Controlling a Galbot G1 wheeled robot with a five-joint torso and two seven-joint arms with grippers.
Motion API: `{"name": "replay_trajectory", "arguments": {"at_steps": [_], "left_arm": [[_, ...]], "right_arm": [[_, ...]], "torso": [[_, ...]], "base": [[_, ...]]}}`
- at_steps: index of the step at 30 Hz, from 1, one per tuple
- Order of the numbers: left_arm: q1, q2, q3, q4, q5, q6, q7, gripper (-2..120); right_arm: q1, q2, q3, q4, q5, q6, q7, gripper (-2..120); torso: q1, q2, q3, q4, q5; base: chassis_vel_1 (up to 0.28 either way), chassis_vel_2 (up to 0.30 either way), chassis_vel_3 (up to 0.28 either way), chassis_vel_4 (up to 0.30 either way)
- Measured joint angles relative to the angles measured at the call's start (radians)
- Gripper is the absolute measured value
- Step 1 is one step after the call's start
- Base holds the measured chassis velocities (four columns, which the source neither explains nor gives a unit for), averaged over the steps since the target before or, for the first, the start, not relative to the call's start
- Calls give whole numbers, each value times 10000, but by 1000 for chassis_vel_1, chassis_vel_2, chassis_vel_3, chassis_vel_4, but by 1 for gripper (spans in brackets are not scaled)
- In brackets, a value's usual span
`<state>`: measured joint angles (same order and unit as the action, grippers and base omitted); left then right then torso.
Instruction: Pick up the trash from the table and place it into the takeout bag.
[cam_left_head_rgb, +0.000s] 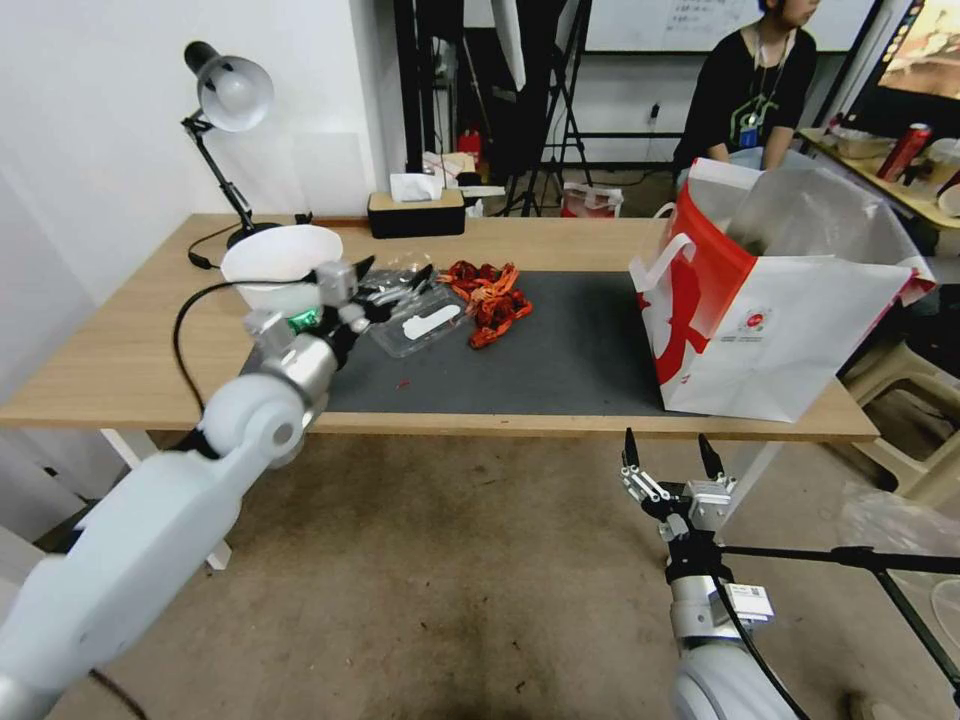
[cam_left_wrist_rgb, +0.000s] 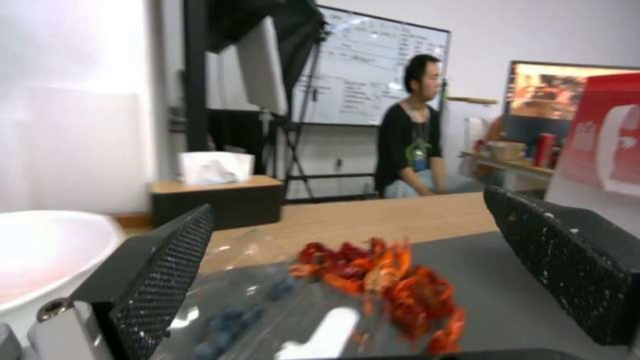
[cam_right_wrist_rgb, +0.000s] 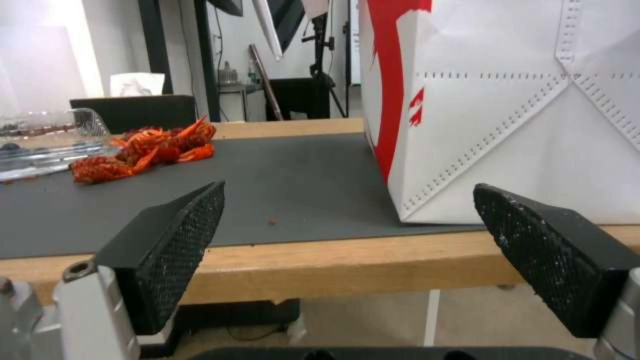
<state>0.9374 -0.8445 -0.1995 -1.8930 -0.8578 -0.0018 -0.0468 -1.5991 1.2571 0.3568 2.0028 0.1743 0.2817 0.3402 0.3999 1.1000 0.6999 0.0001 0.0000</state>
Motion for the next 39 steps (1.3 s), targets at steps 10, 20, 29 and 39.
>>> {"name": "replay_trajectory", "arguments": {"at_steps": [10, 20, 29, 39], "left_arm": [[2669, -990, -1679, -732, 2441, -370, -91, 100], [4938, -2303, -2893, -1309, 4211, -949, -180, 100], [6052, -2982, -3149, -1244, 4779, -1512, -255, 100], [6114, -3078, -3184, -990, 4821, -1604, -261, 100]], "right_arm": [[-71, 120, 49, -18, -87, 73, -9, 93], [-69, 209, 39, -42, -130, 135, -25, 93], [-65, 241, 8, -33, -151, 138, -32, 93], [-75, 227, 3, -19, -153, 147, -31, 93]], "torso": [[0, 0, 0, 3, 0], [-1, 0, 0, -2, 2], [0, 0, 0, -1, 1], [2, 0, 0, -2, 0]], "base": [[0, 0, 0, 0], [0, 0, 0, 0], [0, 0, 0, 0], [0, 0, 0, 0]]}}
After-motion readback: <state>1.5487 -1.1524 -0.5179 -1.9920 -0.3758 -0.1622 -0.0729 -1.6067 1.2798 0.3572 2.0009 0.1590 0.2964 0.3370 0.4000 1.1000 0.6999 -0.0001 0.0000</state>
